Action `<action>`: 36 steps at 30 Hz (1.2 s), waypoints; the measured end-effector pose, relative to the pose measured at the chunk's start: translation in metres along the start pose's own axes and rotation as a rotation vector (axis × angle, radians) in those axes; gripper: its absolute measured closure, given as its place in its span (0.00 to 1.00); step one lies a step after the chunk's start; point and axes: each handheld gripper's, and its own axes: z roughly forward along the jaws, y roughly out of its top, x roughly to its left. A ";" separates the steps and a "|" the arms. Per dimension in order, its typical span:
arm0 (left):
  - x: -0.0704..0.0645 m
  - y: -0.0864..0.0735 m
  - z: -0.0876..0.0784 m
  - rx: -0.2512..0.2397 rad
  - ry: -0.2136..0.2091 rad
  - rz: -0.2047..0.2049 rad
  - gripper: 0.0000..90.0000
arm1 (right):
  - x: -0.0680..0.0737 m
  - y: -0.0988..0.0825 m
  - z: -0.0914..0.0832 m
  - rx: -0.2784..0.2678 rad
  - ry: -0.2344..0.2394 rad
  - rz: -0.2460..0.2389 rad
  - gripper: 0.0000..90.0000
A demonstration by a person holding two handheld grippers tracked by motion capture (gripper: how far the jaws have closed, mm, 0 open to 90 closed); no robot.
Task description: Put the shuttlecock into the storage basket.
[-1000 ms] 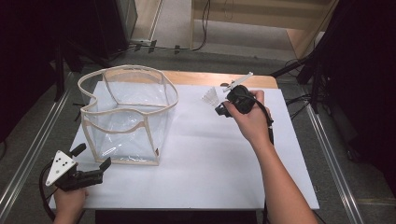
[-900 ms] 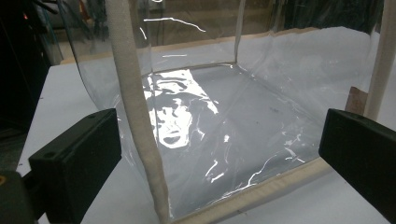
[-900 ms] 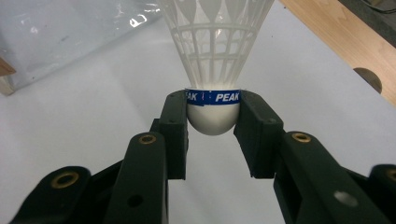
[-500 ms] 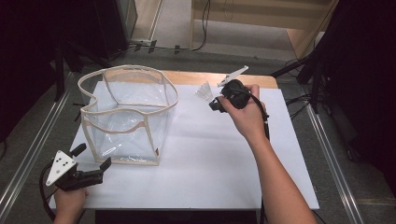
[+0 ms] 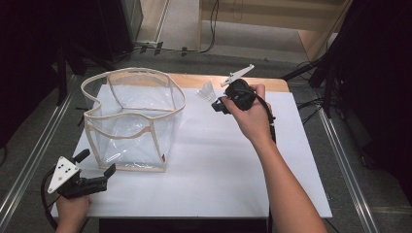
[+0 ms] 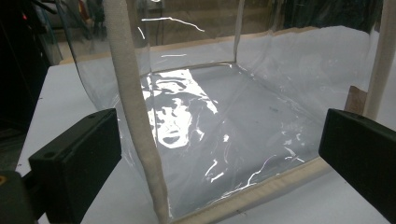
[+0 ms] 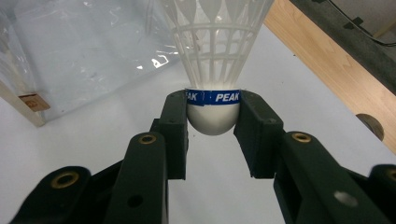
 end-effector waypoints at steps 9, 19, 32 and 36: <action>0.000 0.000 0.000 0.002 0.002 0.001 0.00 | 0.004 0.008 -0.002 -0.019 0.010 -0.009 0.70; 0.000 0.000 0.000 0.004 0.002 0.002 0.00 | 0.009 0.016 -0.006 -0.047 0.017 -0.018 0.70; 0.000 0.000 0.000 0.004 0.000 0.002 0.00 | 0.014 0.025 -0.009 -0.067 0.022 -0.025 0.70; -0.001 0.000 0.000 0.007 0.002 0.005 0.00 | 0.015 0.027 -0.010 -0.078 0.025 -0.027 0.70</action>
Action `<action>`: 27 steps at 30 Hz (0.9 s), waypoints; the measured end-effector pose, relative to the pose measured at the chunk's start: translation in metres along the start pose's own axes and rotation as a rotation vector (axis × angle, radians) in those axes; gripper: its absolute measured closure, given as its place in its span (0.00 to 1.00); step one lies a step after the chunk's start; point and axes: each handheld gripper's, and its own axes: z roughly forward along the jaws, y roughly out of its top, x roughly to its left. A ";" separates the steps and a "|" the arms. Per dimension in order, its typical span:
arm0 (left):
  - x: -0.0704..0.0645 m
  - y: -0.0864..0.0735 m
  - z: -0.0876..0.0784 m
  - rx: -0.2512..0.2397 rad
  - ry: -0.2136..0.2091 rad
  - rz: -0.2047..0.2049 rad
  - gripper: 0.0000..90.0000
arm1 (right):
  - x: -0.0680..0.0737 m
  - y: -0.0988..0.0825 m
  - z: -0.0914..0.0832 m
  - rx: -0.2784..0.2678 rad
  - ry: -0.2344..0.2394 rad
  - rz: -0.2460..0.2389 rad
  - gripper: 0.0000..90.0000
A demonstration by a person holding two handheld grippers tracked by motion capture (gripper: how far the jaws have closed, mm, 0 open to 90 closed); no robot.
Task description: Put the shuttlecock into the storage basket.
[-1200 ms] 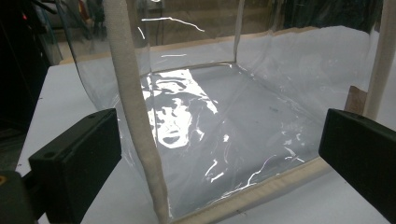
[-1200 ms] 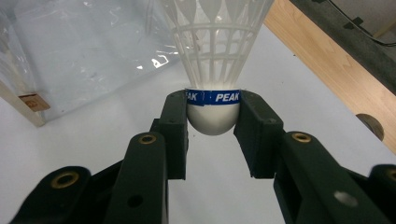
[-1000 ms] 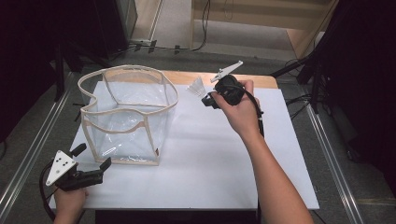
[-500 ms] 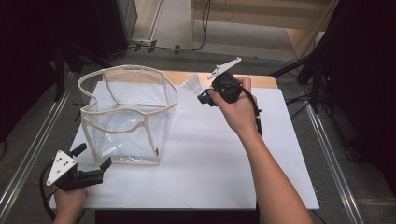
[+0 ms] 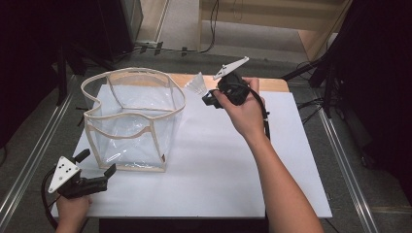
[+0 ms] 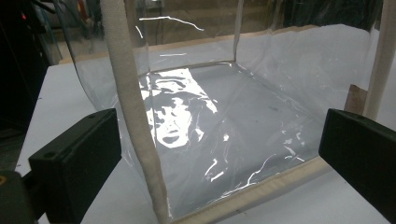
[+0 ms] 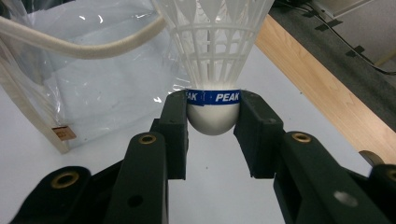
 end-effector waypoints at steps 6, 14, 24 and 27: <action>0.000 0.000 0.000 0.001 0.000 0.001 0.00 | 0.003 0.004 0.000 -0.008 0.002 -0.007 0.70; 0.000 0.000 0.000 0.002 -0.002 0.000 0.00 | 0.007 0.010 -0.001 -0.022 0.009 -0.011 0.70; 0.000 0.000 0.000 0.003 -0.003 0.000 0.00 | 0.012 0.019 0.001 -0.038 0.021 -0.024 0.70; 0.000 0.000 0.000 0.003 -0.004 0.000 0.00 | 0.013 0.022 0.002 -0.042 0.026 -0.028 0.70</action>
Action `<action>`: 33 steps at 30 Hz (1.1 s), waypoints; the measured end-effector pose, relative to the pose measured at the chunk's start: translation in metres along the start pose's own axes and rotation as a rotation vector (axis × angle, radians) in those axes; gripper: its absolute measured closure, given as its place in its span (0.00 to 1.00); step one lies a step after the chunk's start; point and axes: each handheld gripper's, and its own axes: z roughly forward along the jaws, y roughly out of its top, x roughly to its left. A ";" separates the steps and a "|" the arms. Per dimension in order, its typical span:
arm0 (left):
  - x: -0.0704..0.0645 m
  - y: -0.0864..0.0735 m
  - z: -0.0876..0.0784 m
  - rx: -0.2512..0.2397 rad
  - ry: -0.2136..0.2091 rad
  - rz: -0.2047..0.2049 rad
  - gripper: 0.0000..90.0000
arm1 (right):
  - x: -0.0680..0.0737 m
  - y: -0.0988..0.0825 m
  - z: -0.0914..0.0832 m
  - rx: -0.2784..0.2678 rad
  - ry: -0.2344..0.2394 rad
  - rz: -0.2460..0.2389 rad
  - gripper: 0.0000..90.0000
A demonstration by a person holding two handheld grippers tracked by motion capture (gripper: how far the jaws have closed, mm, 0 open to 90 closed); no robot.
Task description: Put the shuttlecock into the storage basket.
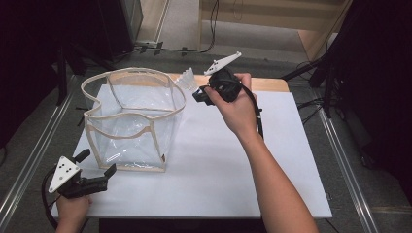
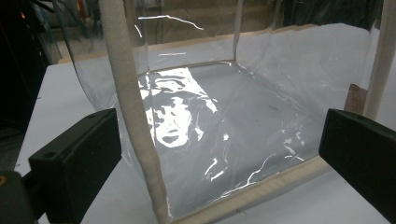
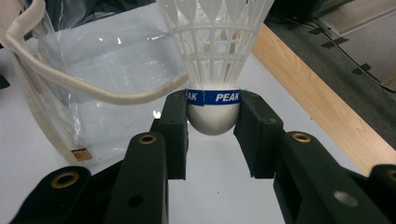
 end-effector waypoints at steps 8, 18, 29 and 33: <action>0.000 0.000 0.000 0.000 0.001 0.001 0.00 | 0.005 0.008 0.003 -0.007 0.010 -0.013 0.70; 0.000 0.000 0.000 -0.003 -0.003 -0.003 0.00 | 0.012 0.017 0.008 -0.010 0.024 -0.023 0.70; 0.000 0.000 0.000 -0.003 -0.002 -0.004 0.00 | 0.018 0.025 0.014 -0.019 0.047 -0.043 0.70; 0.000 0.000 0.000 -0.004 -0.003 -0.004 0.00 | 0.021 0.027 0.016 -0.022 0.053 -0.045 0.70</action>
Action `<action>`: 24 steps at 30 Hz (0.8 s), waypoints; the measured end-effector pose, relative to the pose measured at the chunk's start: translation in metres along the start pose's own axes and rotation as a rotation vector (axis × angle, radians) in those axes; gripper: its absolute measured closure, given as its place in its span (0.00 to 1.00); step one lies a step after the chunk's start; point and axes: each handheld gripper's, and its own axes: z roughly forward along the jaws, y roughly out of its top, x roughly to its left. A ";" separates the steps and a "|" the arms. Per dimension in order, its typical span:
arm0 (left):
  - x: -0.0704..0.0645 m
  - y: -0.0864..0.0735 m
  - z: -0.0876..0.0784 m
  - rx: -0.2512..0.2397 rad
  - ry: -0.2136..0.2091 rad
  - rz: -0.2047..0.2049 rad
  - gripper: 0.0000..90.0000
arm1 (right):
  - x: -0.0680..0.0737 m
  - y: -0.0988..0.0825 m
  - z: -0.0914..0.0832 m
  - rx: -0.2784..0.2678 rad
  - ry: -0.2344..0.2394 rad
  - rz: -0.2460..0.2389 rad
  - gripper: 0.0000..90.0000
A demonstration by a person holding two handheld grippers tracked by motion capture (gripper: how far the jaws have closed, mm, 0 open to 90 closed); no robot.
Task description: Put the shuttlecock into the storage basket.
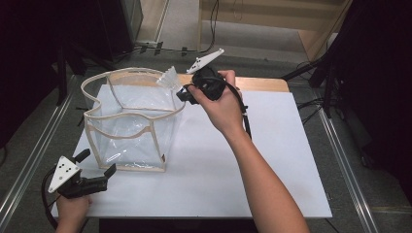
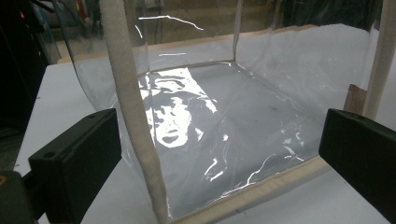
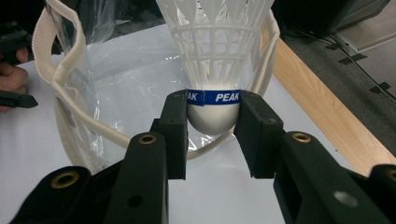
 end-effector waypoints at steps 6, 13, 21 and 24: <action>0.000 0.000 0.000 0.002 -0.001 0.000 0.00 | 0.002 0.002 0.004 -0.002 0.011 -0.003 0.70; 0.000 0.000 0.000 0.002 -0.001 0.000 0.00 | 0.002 0.001 0.006 -0.024 0.017 0.017 0.54; 0.000 0.000 0.000 0.001 -0.002 -0.001 0.00 | -0.002 -0.006 -0.003 -0.061 0.001 0.040 0.06; 0.000 0.000 0.000 0.002 -0.002 -0.001 0.00 | -0.002 -0.011 -0.005 -0.057 -0.016 0.037 0.00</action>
